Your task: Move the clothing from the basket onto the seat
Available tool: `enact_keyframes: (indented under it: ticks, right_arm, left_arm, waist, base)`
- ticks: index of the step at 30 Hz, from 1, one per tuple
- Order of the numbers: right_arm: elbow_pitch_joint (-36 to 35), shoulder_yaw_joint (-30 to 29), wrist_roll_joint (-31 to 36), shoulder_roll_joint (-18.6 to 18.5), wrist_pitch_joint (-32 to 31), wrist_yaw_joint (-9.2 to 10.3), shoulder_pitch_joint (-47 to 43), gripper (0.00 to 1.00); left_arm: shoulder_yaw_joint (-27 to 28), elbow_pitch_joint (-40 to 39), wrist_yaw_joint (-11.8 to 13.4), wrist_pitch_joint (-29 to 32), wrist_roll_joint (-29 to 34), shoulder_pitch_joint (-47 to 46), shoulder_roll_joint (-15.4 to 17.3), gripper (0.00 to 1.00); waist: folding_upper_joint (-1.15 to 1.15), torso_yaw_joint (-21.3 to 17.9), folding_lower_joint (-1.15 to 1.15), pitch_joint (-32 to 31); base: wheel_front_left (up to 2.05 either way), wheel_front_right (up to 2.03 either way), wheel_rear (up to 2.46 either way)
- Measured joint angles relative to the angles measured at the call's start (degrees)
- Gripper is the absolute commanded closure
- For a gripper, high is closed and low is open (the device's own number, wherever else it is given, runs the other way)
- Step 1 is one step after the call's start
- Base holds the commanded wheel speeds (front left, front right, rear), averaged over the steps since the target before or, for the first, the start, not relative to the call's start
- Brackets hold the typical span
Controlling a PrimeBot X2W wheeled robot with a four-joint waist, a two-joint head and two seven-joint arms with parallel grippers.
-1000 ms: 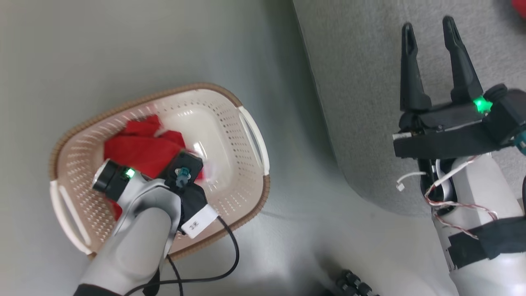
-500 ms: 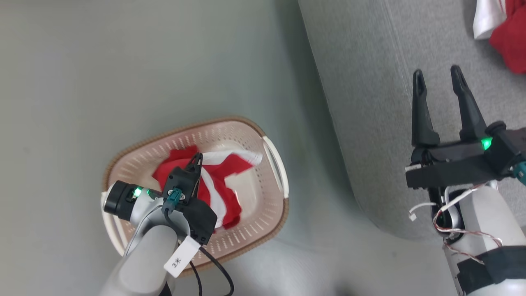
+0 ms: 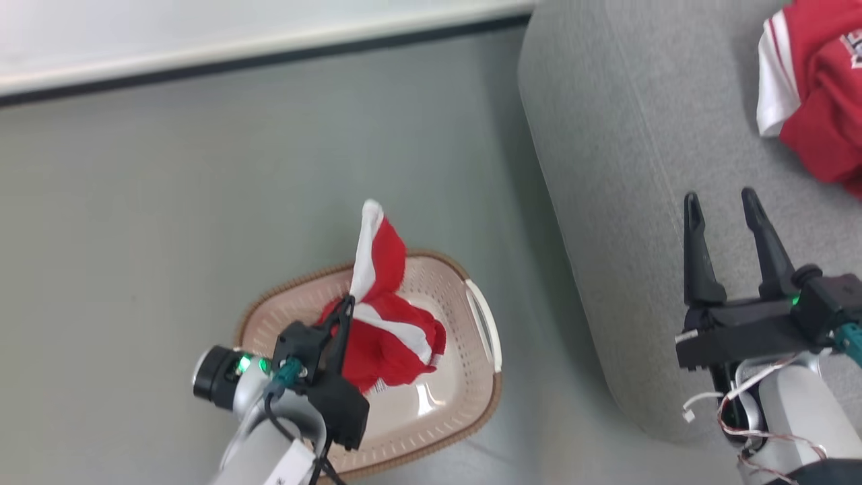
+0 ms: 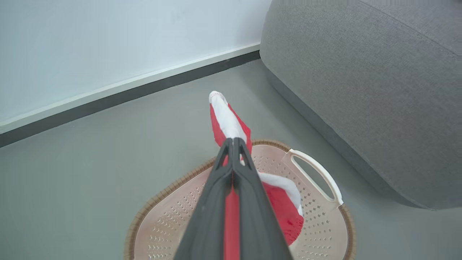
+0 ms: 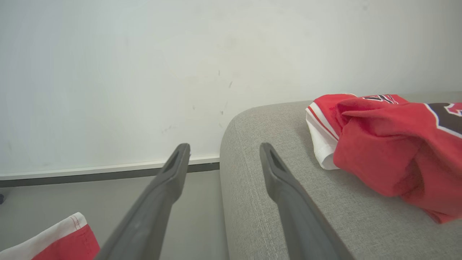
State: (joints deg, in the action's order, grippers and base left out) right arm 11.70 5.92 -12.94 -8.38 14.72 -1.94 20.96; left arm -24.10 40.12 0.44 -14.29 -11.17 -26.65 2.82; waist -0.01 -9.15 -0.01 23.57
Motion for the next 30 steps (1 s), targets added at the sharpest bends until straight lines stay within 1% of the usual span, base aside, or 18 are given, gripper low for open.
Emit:
enact_keyframes:
  ticks: [8,9,10,11,12,14,16,19,22,30]
  right_arm:
    - [0.2,-0.1,1.0,0.1,0.0,0.36,-3.1,0.00]
    - [0.3,0.0,1.0,0.2,0.0,0.35,-3.4,0.00]
    - [0.4,0.1,1.1,0.4,0.0,0.35,-3.7,0.00]
    - [0.5,0.3,1.3,0.5,0.0,0.34,-4.1,0.00]
    - [0.6,0.4,1.4,0.6,0.0,0.34,-4.5,0.00]
    - [0.8,0.5,1.5,0.7,0.0,0.34,-5.6,0.00]
    - [0.8,0.5,1.5,0.7,0.0,0.34,-7.0,0.00]
    - [0.8,0.4,1.6,0.7,0.0,0.35,-9.0,0.00]
    - [0.8,0.1,1.9,0.6,0.0,0.41,-11.4,0.00]
    - [-0.2,-1.1,2.0,-0.3,0.0,0.70,-17.3,0.00]
  left_arm:
    - [-0.4,-3.5,-0.5,0.0,-3.0,4.9,-0.1,1.00]
    - [-0.8,-4.1,-0.5,0.0,-3.4,5.4,-0.1,0.80]
    - [-1.2,-5.0,-0.5,0.0,-3.9,6.0,-0.1,0.56]
    - [-1.8,-5.9,-0.5,0.0,-4.4,6.6,-0.1,0.13]
    - [-2.2,-6.8,-0.5,0.0,-5.5,7.2,-0.1,0.00]
    - [-2.7,-8.5,-0.5,0.0,-7.3,8.4,-0.1,0.00]
    - [-2.9,-9.8,-0.4,0.0,-7.6,9.4,-0.1,0.00]
    - [-3.3,-11.4,0.3,0.0,-9.6,10.8,-0.1,0.00]
    - [-3.2,-12.6,1.1,0.0,-10.5,12.2,-0.1,0.00]
    - [2.9,-14.5,3.3,0.0,-11.0,16.5,0.2,0.00]
  waist:
    - [0.00,1.5,0.00,-6.2]
    - [0.00,1.7,0.00,-6.9]
    - [0.00,1.8,0.00,-7.7]
    - [0.00,1.9,0.00,-8.5]
    - [0.00,1.9,0.00,-9.3]
    - [0.00,2.0,0.00,-10.8]
    - [0.00,2.0,0.00,-12.4]
    - [0.00,2.0,0.00,-14.7]
    - [0.00,2.0,0.00,-16.9]
    - [0.00,2.4,0.01,-23.0]
  base:
    - [0.00,0.00,0.00]
    - [0.00,0.00,0.00]
    - [0.00,0.00,0.00]
    - [0.00,0.00,0.00]
    - [0.00,0.00,0.00]
    - [0.00,0.00,0.00]
    - [0.00,0.00,0.00]
    - [0.00,0.00,0.00]
    - [0.00,0.00,0.00]
    - [0.00,0.00,0.00]
